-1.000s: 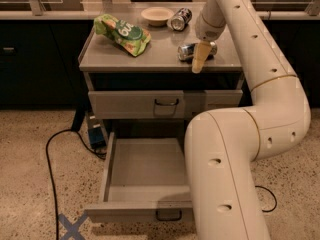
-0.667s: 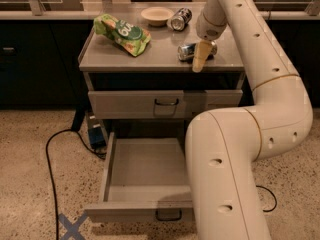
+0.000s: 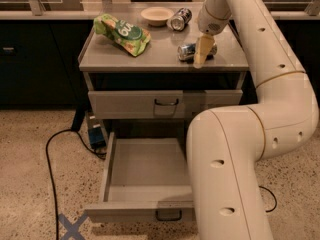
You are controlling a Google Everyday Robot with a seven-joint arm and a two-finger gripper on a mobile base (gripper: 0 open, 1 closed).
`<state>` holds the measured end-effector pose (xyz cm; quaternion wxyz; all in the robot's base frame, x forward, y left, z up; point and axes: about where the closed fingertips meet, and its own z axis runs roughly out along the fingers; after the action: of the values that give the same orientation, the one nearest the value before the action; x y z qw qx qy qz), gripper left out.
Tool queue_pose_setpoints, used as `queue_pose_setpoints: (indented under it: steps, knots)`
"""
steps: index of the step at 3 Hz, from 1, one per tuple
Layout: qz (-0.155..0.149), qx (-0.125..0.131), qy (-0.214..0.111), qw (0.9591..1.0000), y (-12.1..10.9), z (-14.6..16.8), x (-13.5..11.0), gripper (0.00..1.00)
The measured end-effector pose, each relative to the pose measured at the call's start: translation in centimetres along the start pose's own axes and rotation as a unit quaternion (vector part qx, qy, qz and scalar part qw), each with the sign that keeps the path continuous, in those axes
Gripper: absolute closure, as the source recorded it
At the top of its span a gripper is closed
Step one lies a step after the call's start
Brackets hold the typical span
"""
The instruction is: Place redbull can into middle drawer
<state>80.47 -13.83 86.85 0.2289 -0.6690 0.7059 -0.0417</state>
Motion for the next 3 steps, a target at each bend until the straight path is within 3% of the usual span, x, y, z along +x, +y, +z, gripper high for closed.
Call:
queue_pose_setpoints:
  steps: [3]
  knots:
    - [0.014,-0.033,-0.001,0.9993,1.58,0.75,-0.19,0.00]
